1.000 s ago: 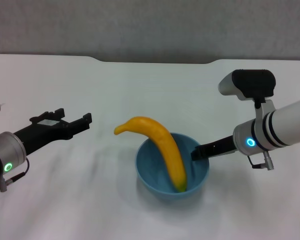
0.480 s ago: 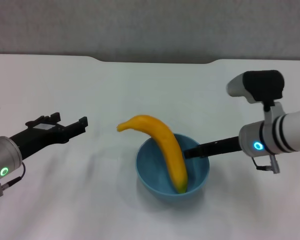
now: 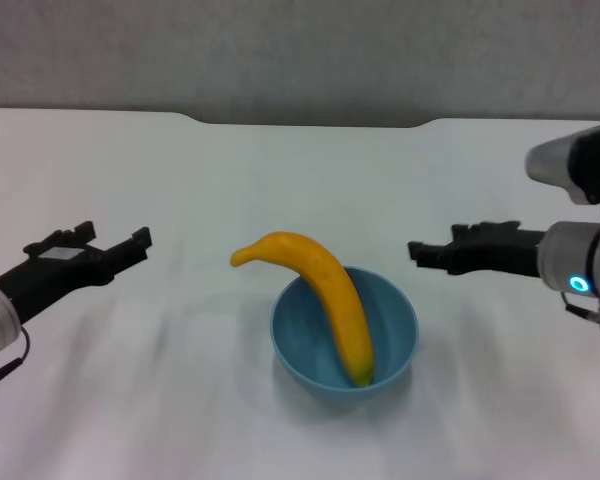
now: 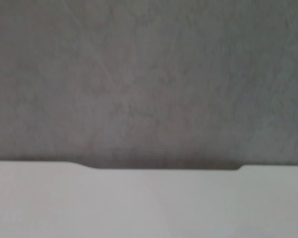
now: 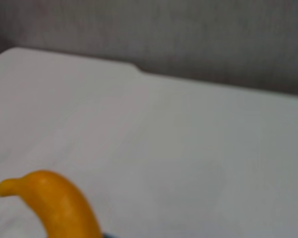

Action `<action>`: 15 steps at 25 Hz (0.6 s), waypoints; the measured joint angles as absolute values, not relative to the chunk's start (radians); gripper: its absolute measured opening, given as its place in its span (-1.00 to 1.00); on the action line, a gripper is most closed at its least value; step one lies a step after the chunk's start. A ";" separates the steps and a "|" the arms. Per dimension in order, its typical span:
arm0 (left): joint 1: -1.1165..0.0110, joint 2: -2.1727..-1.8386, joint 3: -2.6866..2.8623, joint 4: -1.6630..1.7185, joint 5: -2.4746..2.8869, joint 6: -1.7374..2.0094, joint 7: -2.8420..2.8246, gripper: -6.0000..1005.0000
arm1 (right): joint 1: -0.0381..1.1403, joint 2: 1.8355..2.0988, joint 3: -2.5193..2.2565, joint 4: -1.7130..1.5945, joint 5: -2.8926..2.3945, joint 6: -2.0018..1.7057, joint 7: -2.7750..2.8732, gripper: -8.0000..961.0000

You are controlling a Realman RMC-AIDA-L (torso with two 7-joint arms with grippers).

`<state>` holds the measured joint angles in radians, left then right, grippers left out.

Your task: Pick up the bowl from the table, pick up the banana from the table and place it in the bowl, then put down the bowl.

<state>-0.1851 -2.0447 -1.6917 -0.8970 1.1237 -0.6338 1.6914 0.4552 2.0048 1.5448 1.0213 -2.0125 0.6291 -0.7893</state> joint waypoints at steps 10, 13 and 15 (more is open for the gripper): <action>-0.136 -2.050 -1.612 -0.841 0.767 -0.653 2.107 0.78 | 0.320 2.007 1.264 1.042 -2.000 0.105 -0.979 0.53; -0.134 -2.050 -1.571 -0.800 0.648 -0.660 2.196 0.78 | 0.305 2.004 1.140 1.002 -2.009 -0.120 -0.999 0.51; -0.139 -2.050 -1.552 -0.770 0.592 -0.678 2.246 0.77 | 0.298 2.004 1.064 0.966 -2.010 -0.270 -1.003 0.51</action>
